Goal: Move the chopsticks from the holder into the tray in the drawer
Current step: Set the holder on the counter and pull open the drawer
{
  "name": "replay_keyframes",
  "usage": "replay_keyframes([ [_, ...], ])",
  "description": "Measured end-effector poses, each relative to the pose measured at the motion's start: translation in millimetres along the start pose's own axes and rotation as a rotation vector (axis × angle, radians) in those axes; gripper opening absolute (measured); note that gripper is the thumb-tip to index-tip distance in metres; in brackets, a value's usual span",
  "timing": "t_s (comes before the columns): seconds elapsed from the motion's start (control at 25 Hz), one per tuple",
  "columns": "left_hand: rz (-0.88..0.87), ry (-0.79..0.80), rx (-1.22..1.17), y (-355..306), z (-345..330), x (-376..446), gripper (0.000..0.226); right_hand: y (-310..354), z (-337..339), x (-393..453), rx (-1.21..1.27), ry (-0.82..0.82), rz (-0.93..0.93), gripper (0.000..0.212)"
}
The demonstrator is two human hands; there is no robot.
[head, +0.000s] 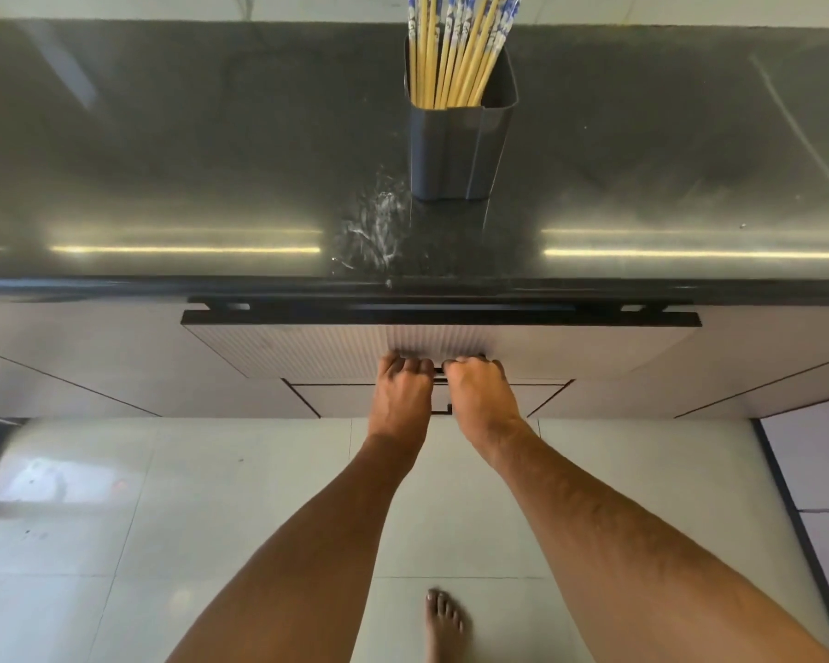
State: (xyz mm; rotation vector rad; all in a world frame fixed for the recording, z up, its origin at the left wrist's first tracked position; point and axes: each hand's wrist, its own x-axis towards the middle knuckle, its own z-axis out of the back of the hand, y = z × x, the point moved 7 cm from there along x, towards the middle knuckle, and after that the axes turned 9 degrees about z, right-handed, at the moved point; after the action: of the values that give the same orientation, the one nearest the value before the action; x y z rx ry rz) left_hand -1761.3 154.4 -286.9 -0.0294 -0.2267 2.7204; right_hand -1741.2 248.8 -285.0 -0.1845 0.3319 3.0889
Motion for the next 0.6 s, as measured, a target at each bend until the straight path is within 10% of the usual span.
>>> replay_keyframes([
  [0.6, -0.022, 0.045, -0.052, -6.0, -1.9, -200.5, 0.054, 64.6, -44.1, -188.7, -0.009, 0.005, -0.010, 0.033],
])
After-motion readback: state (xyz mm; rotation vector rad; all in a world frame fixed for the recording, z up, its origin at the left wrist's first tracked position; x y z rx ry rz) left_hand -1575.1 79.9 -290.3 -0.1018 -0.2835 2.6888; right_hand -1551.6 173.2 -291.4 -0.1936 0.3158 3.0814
